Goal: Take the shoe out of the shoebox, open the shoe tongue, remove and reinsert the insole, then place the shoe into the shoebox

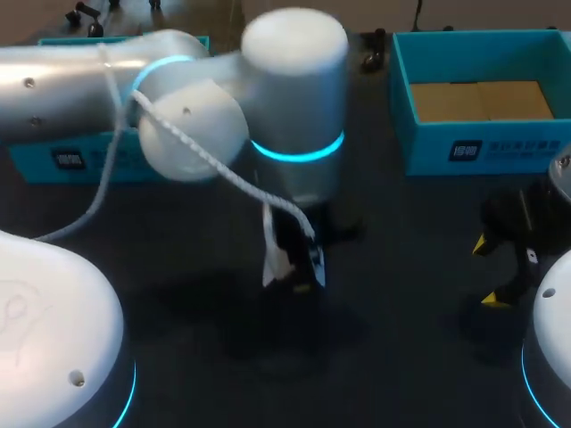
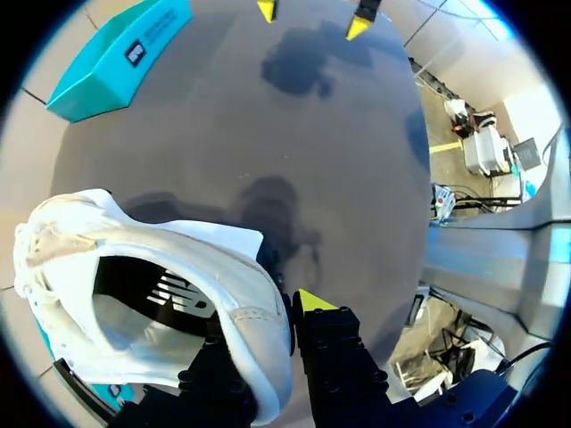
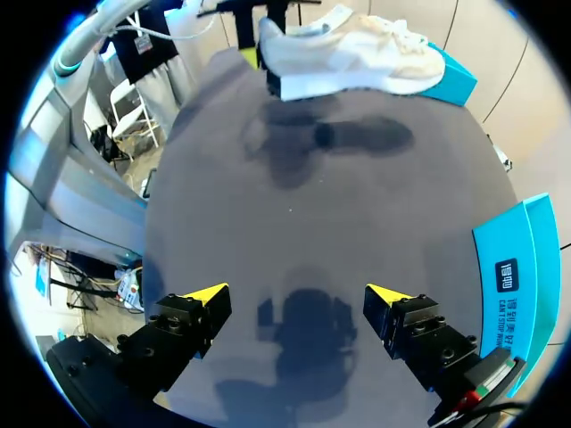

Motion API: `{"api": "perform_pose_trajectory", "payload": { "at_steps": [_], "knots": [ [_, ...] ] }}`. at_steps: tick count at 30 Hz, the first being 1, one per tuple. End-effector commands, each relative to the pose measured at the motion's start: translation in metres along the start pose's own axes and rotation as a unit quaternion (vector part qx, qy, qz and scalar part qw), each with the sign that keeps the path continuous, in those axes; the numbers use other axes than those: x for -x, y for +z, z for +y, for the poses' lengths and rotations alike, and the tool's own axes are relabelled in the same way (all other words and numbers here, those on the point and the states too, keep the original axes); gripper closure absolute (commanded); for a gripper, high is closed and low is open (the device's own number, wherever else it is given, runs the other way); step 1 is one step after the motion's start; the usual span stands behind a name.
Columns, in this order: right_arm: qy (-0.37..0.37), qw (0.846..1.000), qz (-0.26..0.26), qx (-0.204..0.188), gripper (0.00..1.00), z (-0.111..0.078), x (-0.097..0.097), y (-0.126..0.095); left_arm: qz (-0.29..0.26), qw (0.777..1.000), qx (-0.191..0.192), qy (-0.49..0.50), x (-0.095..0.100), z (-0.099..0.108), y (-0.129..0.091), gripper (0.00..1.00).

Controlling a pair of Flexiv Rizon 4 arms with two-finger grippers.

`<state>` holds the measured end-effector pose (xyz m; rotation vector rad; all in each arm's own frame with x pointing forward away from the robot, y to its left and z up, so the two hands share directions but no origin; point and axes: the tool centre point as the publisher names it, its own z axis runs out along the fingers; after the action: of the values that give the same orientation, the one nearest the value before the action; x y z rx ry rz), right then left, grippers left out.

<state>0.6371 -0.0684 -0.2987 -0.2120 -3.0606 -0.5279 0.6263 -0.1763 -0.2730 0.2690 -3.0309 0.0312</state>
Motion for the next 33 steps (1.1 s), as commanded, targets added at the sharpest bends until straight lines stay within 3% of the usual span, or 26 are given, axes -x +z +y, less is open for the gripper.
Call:
{"api": "perform_pose_trajectory", "payload": {
  "at_steps": [1, 11, 15, 21, 23, 33],
  "knots": [
    [0.000, 1.000, -0.001, -0.001, 0.00, 0.000, -0.001, 0.000, 0.005, 1.000, -0.008, -0.001, 0.013, 0.017, -0.035, 1.00],
    [0.000, 1.000, -0.001, -0.001, 0.00, 0.000, -0.001, 0.000, -0.001, 1.000, -0.018, 0.003, 0.050, 0.044, -0.104, 1.00],
    [0.000, 1.000, -0.001, -0.001, 0.00, 0.000, -0.001, 0.000, 0.020, 0.999, -0.024, 0.008, 0.076, 0.054, -0.133, 1.00],
    [0.000, 1.000, -0.001, -0.001, 0.00, 0.000, -0.001, 0.000, 0.049, 0.999, 0.003, 0.001, 0.119, 0.064, -0.166, 1.00],
    [0.000, 1.000, -0.001, -0.001, 0.00, 0.000, -0.001, 0.000, 0.058, 0.998, 0.022, -0.017, 0.131, 0.069, -0.172, 1.00],
    [0.000, 1.000, -0.001, -0.001, 0.00, 0.000, -0.001, 0.000, 0.058, 0.998, 0.022, -0.017, 0.131, 0.069, -0.172, 1.00]
  ]
}}
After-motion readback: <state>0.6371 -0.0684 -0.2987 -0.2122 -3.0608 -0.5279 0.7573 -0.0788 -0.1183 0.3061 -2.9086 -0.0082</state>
